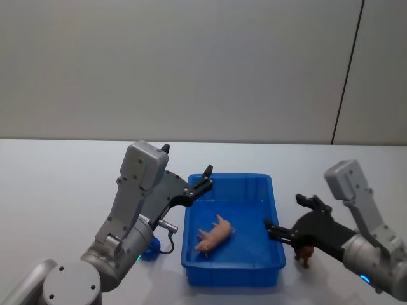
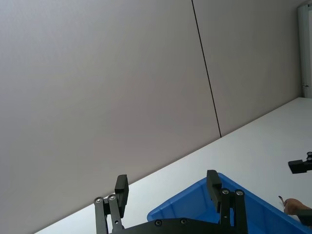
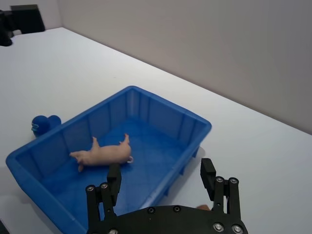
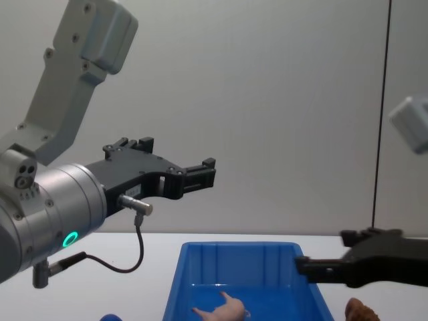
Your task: Pick up the two dolls from the table and place them into the box.
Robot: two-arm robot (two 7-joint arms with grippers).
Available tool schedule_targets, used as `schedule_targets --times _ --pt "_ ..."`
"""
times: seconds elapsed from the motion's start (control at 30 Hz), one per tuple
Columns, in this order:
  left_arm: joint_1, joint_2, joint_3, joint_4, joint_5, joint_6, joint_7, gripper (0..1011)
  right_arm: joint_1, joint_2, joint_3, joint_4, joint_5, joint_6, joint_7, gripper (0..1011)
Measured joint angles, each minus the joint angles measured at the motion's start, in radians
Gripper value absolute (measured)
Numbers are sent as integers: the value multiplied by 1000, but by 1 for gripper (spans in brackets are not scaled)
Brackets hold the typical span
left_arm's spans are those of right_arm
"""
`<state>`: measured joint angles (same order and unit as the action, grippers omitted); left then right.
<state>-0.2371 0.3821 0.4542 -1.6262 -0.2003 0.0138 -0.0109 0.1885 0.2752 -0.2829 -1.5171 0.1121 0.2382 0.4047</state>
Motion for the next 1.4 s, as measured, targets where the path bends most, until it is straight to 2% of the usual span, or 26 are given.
schedule_targets --times 0.33,0.63,1.27,1.4 --pt "0 0 0 0 0 0 0 1003 -56 45 29 -28 46 3 -45 1001" --pt "0 0 0 0 0 0 0 1003 -86 66 38 -12 56 5 -69 1001" --pt "0 0 0 0 0 0 0 1003 -76 51 24 59 38 4 -72 1001" --pt "0 0 0 0 0 0 0 1003 -65 42 18 78 31 4 -71 951"
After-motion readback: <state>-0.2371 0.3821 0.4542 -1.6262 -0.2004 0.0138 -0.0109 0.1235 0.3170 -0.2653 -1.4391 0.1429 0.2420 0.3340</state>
